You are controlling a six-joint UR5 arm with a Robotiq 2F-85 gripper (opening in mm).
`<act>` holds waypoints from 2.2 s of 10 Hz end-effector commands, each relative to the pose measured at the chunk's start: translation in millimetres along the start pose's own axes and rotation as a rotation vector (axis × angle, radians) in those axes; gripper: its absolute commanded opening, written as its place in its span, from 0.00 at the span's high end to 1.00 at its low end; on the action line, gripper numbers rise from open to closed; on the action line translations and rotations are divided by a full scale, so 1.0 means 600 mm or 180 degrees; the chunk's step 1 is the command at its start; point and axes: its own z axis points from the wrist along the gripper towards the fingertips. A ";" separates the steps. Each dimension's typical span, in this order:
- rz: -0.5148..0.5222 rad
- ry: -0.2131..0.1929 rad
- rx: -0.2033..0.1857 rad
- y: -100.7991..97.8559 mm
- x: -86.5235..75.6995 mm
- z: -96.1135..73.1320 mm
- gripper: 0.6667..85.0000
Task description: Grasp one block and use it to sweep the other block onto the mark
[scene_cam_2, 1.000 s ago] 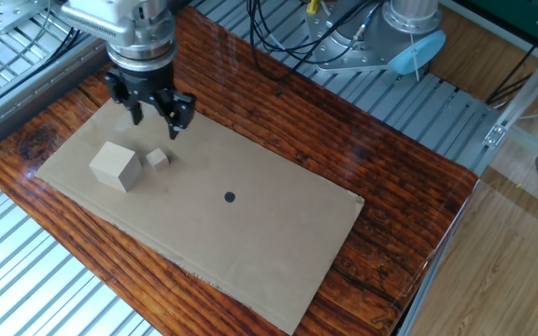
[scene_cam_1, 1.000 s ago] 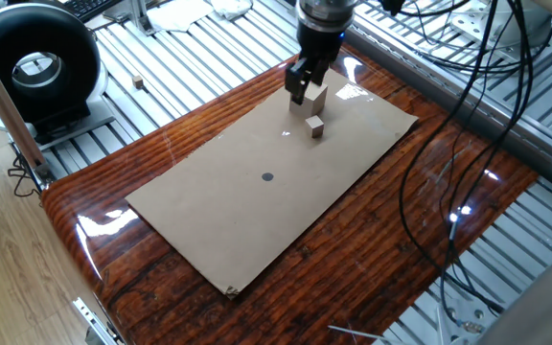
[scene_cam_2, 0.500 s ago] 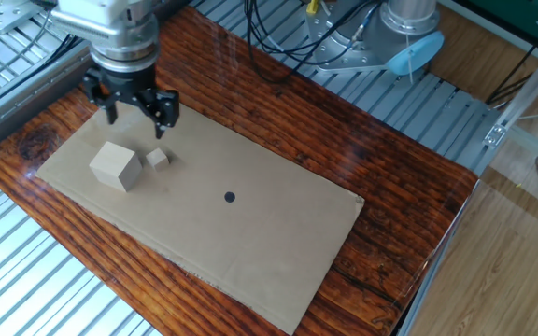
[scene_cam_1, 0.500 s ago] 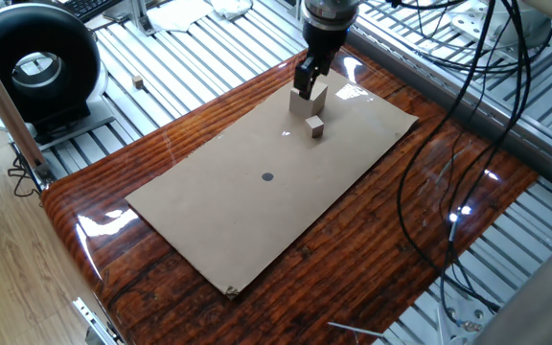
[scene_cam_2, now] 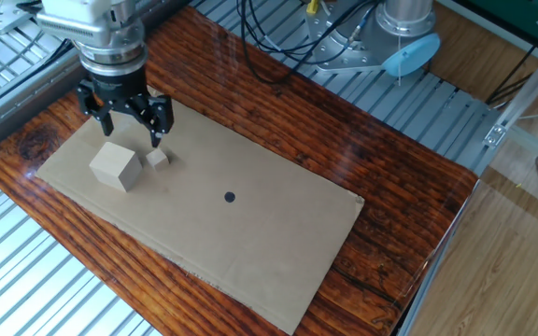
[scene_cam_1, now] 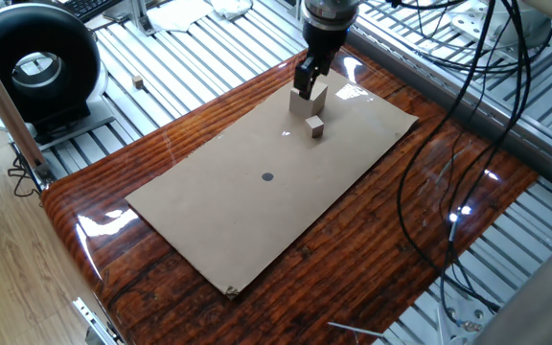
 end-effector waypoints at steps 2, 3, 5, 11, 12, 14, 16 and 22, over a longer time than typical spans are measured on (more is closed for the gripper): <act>0.0159 0.0135 0.0177 -0.033 0.021 0.006 0.08; 0.0285 0.0116 0.0184 -0.036 0.017 0.006 0.07; 0.0492 0.0135 0.0113 -0.029 0.020 0.007 0.06; 0.0494 -0.0106 0.0089 -0.028 -0.013 0.007 0.00; 0.0609 -0.0130 0.0023 -0.020 -0.017 0.008 0.00; 0.0811 -0.0216 -0.0021 -0.016 -0.029 0.007 0.00; 0.0810 -0.0229 -0.0012 -0.018 -0.030 0.007 0.00; 0.0507 -0.0218 0.0172 -0.095 -0.052 0.043 0.00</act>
